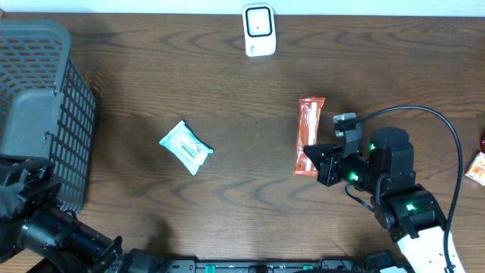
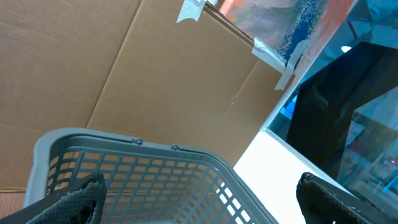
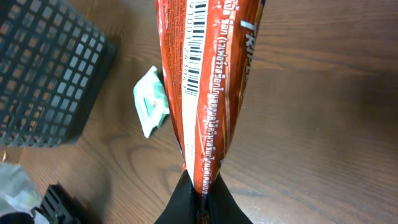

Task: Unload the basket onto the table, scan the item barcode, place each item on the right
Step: 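Lift the Top bar and carry it up to the white scanner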

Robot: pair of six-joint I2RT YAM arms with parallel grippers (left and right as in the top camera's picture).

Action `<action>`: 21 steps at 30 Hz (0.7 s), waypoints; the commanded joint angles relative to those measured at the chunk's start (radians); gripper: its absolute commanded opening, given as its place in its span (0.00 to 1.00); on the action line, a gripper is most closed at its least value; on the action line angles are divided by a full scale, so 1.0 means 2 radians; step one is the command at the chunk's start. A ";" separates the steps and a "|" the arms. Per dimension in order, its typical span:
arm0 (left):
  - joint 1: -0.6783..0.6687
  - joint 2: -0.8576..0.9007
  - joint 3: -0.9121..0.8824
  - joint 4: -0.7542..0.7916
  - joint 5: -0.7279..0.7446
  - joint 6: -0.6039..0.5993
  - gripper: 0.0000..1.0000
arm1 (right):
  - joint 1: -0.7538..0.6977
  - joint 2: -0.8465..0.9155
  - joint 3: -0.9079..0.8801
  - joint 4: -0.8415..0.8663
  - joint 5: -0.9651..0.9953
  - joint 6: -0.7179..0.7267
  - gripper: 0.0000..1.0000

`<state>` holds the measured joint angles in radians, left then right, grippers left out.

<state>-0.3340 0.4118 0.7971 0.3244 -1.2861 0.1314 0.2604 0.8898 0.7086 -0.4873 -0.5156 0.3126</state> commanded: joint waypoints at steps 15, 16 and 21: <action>0.003 -0.003 0.004 0.002 -0.005 0.003 0.98 | 0.105 0.098 0.003 0.114 0.246 -0.030 0.01; 0.003 -0.003 0.004 0.002 -0.005 0.003 0.98 | 0.104 0.119 0.006 0.136 0.249 -0.030 0.01; 0.003 -0.003 0.004 0.002 -0.005 0.003 0.98 | 0.095 0.249 0.074 0.184 0.299 -0.057 0.01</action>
<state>-0.3336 0.4118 0.7971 0.3241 -1.2865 0.1314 0.4622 1.2934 0.7624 -0.1349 -0.0235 0.2512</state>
